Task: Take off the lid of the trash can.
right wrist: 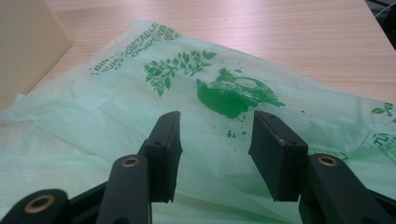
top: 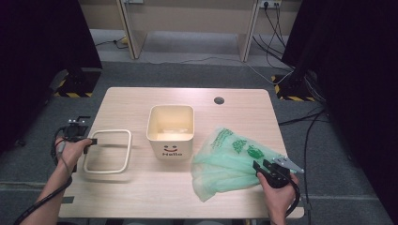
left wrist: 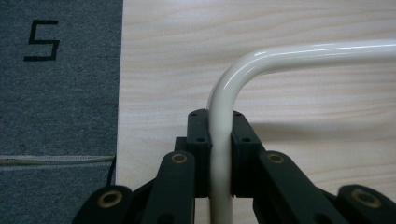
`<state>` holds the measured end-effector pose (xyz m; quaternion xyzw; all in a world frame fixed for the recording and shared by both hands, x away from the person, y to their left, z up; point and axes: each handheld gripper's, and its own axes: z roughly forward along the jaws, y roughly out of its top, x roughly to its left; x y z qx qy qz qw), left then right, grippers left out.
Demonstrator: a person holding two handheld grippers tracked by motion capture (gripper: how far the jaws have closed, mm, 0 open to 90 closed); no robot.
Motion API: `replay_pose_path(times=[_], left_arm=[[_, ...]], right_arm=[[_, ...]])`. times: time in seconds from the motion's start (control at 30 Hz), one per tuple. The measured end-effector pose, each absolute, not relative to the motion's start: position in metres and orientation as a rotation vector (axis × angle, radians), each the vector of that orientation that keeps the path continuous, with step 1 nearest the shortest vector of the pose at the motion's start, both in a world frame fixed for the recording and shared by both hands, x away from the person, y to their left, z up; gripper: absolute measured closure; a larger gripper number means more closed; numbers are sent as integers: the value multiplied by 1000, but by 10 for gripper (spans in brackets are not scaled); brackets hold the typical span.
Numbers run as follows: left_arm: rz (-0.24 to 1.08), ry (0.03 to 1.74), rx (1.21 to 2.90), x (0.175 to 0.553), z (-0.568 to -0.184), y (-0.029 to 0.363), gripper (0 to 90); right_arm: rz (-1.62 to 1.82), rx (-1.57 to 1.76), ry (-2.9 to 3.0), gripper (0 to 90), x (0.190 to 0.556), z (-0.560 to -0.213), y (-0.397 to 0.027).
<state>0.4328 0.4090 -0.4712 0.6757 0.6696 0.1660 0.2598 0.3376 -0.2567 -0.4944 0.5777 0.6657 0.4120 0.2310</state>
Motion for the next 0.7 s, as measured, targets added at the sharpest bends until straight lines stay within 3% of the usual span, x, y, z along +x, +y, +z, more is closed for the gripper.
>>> replay_pose_path(times=[0.7], left_arm=[[488,1788,1860,428,-487,400,807]], right_arm=[[1132,1585,1831,529,338,-494,-257]])
